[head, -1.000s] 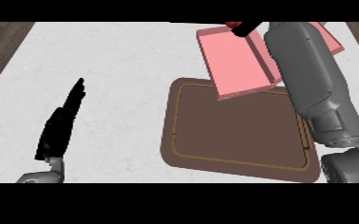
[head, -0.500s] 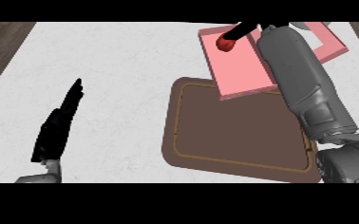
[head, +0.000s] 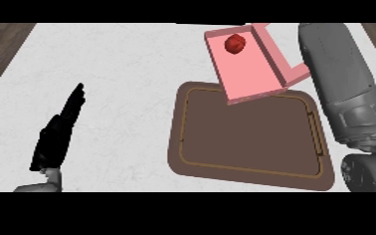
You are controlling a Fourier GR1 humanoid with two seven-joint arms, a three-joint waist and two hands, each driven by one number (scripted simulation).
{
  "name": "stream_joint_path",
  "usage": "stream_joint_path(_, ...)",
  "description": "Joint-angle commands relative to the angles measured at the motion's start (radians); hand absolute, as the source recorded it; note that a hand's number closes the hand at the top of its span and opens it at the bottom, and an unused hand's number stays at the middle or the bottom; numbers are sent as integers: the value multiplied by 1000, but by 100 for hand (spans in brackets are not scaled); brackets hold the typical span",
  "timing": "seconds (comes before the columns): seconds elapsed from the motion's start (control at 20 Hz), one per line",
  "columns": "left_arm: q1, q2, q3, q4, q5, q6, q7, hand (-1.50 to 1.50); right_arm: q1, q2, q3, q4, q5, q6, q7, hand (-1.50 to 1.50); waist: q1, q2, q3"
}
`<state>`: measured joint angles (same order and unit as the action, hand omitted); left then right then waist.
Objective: Pick the bell pepper from the tray and place it in the cardboard box
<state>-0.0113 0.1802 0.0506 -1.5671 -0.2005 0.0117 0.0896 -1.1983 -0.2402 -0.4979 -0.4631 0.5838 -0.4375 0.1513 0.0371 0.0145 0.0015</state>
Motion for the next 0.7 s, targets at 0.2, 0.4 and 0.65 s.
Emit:
stream_joint_path(0.2,21,7,30,10,11,1,-10,0,58,-142,-125,-57,-131,-30,-82,-150,-27,-11,-1)
stream_joint_path(0.4,35,-6,17,-37,10,2,11,0,169,-202,-157,-96,-179,-3,-119,-150,-35,-15,-1)
stream_joint_path(0.65,69,-16,1,-75,-15,18,6,0,326,-308,-202,-202,-274,174,-159,-150,-47,-20,-1)
